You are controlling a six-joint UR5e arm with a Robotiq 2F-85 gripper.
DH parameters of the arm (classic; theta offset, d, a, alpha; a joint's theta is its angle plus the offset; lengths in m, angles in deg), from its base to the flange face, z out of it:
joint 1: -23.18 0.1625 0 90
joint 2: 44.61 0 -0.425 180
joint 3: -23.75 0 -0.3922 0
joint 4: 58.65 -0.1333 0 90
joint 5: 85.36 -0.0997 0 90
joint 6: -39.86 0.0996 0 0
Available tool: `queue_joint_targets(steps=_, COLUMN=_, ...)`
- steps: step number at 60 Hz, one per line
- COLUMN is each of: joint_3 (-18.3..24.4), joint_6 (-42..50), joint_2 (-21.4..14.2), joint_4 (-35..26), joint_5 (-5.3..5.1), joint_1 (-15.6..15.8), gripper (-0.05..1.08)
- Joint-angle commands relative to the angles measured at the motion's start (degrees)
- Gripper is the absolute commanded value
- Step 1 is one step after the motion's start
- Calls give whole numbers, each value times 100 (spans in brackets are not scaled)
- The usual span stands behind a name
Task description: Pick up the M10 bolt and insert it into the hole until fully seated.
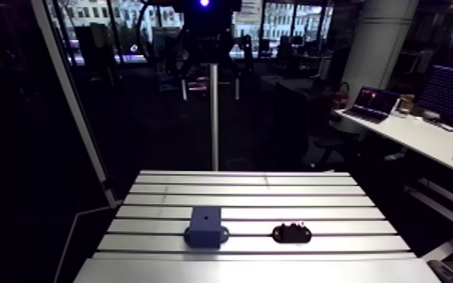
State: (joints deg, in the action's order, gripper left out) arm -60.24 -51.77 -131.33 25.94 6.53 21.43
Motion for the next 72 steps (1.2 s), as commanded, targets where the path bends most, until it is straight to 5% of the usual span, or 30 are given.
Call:
queue_joint_targets(steps=1, joint_3=-168, joint_6=-72, joint_2=107, joint_4=88, joint_5=-132, joint_1=105, gripper=0)
queue_joint_targets(steps=39, joint_3=-121, joint_6=-62, joint_2=153, joint_4=278, joint_5=-106, joint_1=168, gripper=0)
queue_joint_targets(steps=72, joint_3=-366, joint_6=-120, joint_2=-43, joint_4=325, joint_5=61, joint_1=6, gripper=0)
